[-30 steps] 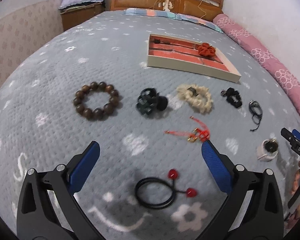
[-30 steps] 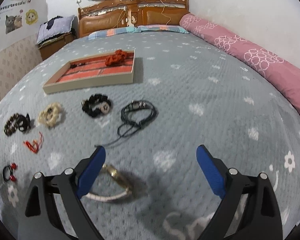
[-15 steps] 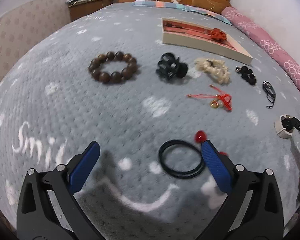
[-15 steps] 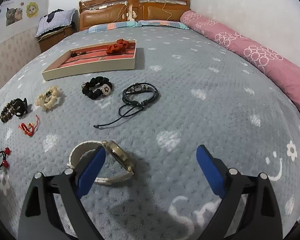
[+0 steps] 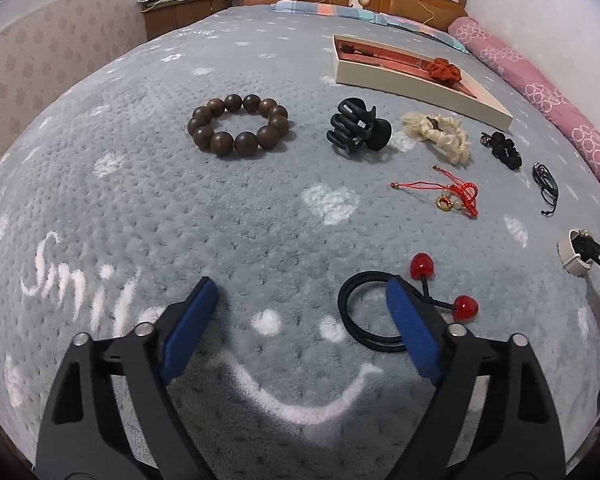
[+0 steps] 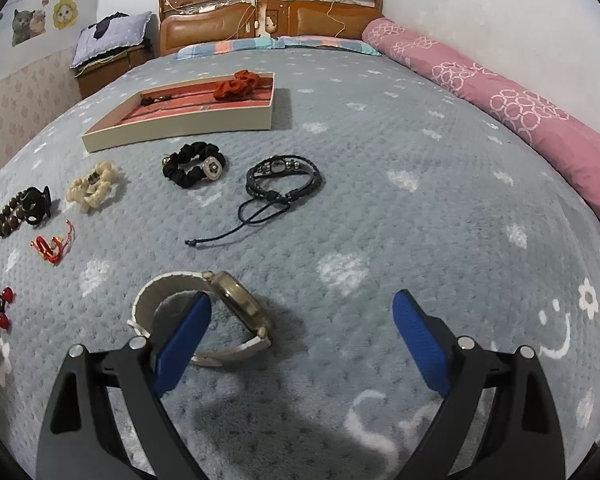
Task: Organize jewelry
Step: 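Move both tools back over the remaining jewelry on the bed, then grasp the red-bead hair tie with the left tool while the right tool grasps the white watch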
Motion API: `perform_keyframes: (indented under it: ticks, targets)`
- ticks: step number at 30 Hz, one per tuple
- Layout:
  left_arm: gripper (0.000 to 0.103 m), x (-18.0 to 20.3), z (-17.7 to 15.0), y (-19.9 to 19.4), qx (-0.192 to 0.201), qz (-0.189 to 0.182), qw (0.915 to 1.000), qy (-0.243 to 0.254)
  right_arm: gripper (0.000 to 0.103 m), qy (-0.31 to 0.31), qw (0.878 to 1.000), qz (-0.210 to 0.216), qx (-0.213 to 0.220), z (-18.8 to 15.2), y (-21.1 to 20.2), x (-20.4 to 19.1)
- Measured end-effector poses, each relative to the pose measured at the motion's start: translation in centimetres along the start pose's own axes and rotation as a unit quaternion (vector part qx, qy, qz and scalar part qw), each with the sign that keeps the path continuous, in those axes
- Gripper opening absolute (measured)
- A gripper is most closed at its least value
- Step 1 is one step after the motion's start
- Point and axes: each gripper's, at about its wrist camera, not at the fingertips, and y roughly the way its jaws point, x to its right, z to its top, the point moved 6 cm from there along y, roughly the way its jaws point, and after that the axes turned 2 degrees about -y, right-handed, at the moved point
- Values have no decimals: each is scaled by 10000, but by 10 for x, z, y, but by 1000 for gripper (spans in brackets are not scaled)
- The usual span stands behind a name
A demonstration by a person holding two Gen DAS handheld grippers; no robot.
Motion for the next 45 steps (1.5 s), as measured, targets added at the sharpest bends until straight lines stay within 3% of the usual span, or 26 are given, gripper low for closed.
perform_keyframes:
  ticks: [13,17,20,22,24,26,40,45]
  targets:
    - [56,20,-6,4,-60,-145,9988,456,89,-54,9999,12,-99,0,13,-8]
    - [39,22,-7,3,-89,-300,9985,442,81,-91,9999,39,-99,0,13,-10]
    - [36,24,-7,4,-86,-290,9983,506,76,-83,9998,79,-169,-1,16,-10]
    - [28,27,-6,5,-80,-307,9978,575,74,-85,9998,88,-168,-1,16,-10]
    - [10,30,-5,8,-138,-415,9973,594,69,-115,9997,100,-171,-1,16,-12]
    - [5,32,-2,10,-190,-448,9971,584,65,-165,9997,125,-165,-1,15,-15]
    - [1,36,3,9,-61,-536,9971,532,32,-273,9988,378,-140,-3,9,-28]
    - [1,38,7,7,1,-594,9970,501,31,-280,9989,369,-103,-3,7,-30]
